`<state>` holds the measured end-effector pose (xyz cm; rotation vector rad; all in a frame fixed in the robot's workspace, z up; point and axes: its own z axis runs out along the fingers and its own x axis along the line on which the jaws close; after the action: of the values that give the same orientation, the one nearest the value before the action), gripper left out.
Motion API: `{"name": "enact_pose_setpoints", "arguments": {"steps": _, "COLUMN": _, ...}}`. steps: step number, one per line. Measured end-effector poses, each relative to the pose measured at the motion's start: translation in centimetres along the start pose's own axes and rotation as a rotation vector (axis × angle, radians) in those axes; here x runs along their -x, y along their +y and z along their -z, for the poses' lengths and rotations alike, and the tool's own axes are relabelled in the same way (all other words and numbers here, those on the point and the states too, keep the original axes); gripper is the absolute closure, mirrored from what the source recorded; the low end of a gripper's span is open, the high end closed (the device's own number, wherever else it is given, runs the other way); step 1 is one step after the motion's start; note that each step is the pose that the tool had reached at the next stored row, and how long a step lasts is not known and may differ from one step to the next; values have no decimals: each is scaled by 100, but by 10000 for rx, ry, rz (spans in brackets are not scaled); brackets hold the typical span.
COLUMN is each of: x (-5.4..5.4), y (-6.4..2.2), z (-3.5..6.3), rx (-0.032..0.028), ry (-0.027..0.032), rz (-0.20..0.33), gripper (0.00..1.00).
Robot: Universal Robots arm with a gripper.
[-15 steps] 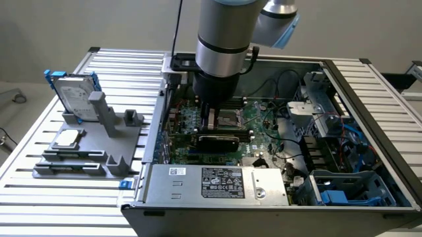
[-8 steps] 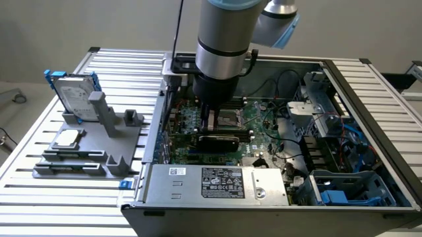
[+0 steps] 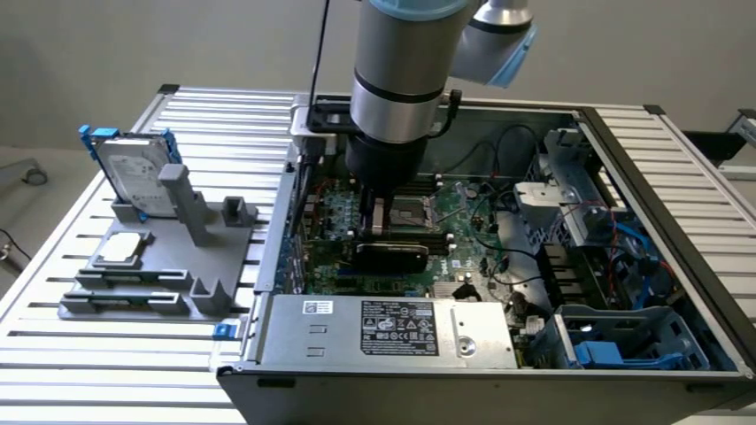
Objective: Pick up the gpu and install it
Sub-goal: 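Press down on the gpu until it lock into place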
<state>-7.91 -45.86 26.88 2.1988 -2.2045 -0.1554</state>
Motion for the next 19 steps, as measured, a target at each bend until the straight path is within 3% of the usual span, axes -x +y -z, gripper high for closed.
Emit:
{"name": "enact_pose_setpoints", "arguments": {"steps": 8, "x": 1, "y": -2, "z": -19, "rx": -4, "ry": 20, "rz": -1, "gripper": 89}}
{"name": "enact_pose_setpoints", "arguments": {"steps": 19, "x": 6, "y": -4, "z": -46, "rx": 0, "ry": 171, "rz": -15, "gripper": 89}}
